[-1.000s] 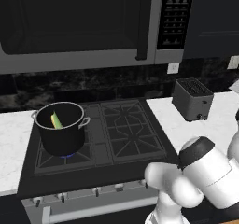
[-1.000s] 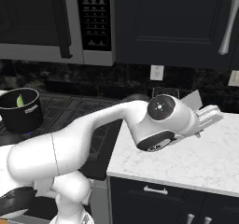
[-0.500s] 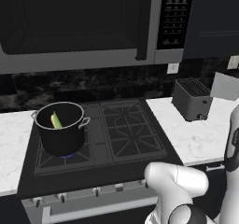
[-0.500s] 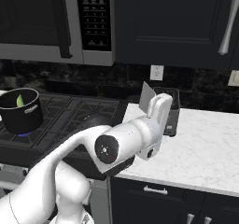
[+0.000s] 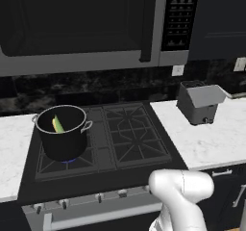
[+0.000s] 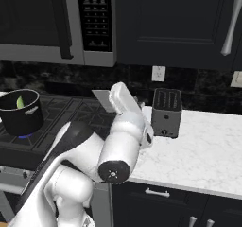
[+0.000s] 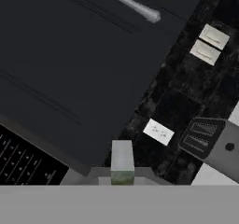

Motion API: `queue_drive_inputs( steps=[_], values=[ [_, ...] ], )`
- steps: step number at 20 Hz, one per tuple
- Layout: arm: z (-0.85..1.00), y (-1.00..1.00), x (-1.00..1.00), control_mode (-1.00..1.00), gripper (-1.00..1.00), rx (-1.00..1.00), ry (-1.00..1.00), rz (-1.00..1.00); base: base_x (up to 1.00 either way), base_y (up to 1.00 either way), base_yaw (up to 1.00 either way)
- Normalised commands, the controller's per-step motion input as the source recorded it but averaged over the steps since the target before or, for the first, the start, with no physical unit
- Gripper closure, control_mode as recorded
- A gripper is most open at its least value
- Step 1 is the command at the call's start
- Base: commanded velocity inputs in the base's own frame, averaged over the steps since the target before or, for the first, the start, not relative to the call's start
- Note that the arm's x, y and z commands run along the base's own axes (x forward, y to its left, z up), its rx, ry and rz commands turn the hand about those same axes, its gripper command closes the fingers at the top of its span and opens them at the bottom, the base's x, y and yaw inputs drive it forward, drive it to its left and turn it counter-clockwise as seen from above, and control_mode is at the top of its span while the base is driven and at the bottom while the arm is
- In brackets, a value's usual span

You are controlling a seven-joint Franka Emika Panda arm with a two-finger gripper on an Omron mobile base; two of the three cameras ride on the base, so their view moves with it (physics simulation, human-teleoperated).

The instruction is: Put the corn and corn in the pot. Retrieve the spatula and lightly stir the vegetables in the pot.

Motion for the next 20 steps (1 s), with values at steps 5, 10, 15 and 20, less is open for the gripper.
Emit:
queue_drive_inputs(
  steps=[5,10,15,20],
  values=[
    [0.79,0.84,-0.08,-1.00,1.00,-0.52,0.11,0.39,0.00,0.00,0.00],
    [0.57,0.82,-0.11,-1.00,1.00,-0.57,0.07,0.29,0.00,0.00,0.00],
    [0.17,0.78,-0.02,-1.00,1.00,-0.53,0.00,0.06,0.00,0.00,0.00],
    [0.00,0.66,0.00,-1.00,1.00,-0.28,0.00,-0.07,0.00,0.00,0.00]
  ],
)
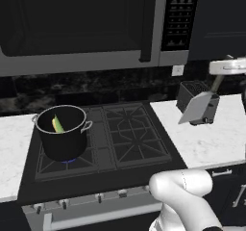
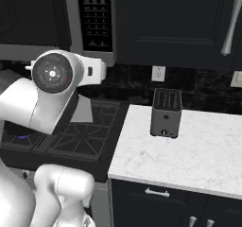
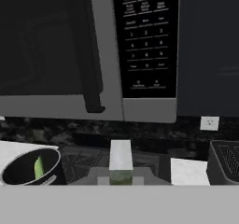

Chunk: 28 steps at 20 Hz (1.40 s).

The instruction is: Put the corn and corn in the pot. Retrieve the spatula and lightly stir the vegetables in the pot.

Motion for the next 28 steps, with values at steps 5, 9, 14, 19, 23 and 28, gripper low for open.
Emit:
queue_drive_inputs(
  steps=[5,9,14,19,23,28],
  values=[
    [-0.01,0.65,0.00,-1.00,1.00,-0.19,0.00,-0.11,0.00,0.00,0.00],
    [-0.04,0.34,0.00,-1.00,1.00,-0.05,0.02,-0.09,0.00,0.00,0.00],
    [-0.05,0.02,0.00,-1.00,1.00,0.00,0.02,-0.01,0.00,0.00,0.00],
    [0.00,0.00,0.00,1.00,1.00,0.00,0.00,0.00,-0.23,0.56,0.00],
    [0.00,0.00,0.00,1.00,1.00,0.00,0.00,0.00,-0.06,1.00,0.00],
    [0.00,0.00,0.00,1.00,1.00,0.00,0.00,0.00,-0.04,1.00,0.00]
  ],
)
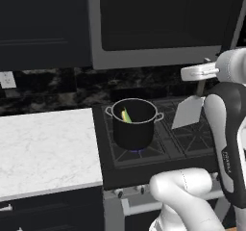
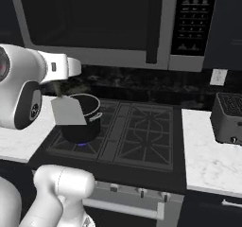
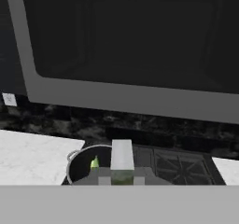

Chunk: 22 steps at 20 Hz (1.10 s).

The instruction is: Put the corn and corn in the pot. Retrieve the spatula and lightly stir the vegetables in the pot.

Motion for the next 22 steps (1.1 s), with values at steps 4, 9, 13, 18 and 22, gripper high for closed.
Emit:
queue_drive_inputs(
  steps=[4,9,13,18,22],
  values=[
    [0.00,0.00,0.00,1.00,1.00,0.00,0.00,0.00,0.00,0.93,0.00],
    [0.00,0.00,0.00,1.00,1.00,0.00,0.00,0.00,0.33,0.41,-0.01],
    [0.00,0.00,0.00,1.00,1.00,0.00,0.00,0.00,0.47,0.28,0.00],
    [0.00,0.05,-0.31,-1.00,1.00,-0.01,-0.28,0.00,0.00,0.00,0.00],
    [-0.01,-0.28,-0.43,-1.00,1.00,0.00,-0.43,-0.02,0.00,0.00,0.00]
  ],
)
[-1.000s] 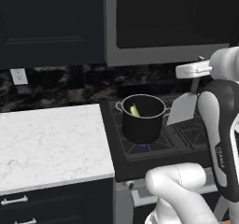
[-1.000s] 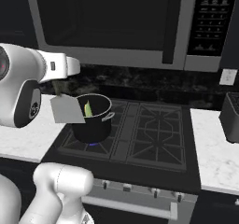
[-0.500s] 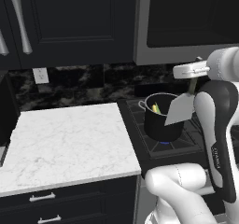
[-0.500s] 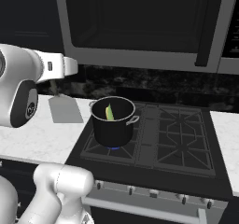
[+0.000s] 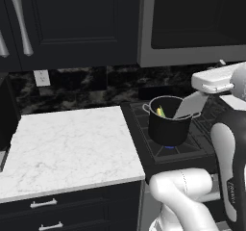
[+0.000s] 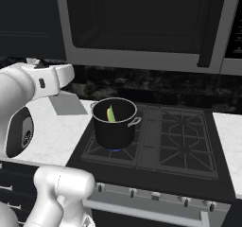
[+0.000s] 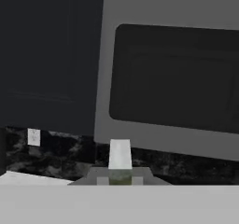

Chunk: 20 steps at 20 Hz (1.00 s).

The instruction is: Put the corn and corn in the pot. Retrieve the spatula and lightly stir the vegetables in the pot.

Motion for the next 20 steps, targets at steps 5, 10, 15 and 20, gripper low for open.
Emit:
queue_drive_inputs(
  steps=[5,10,15,20],
  values=[
    [-0.01,-0.57,0.10,-1.00,1.00,0.01,-0.20,-0.09,0.00,0.00,0.00],
    [-0.15,-0.38,0.66,-1.00,1.00,0.08,0.07,-0.08,0.00,0.00,0.00],
    [-0.36,-0.29,0.69,-1.00,1.00,0.12,0.14,-0.01,0.00,0.00,0.00],
    [-0.39,-0.03,0.46,-1.00,1.00,0.03,0.00,0.00,0.00,0.00,0.00]
  ],
)
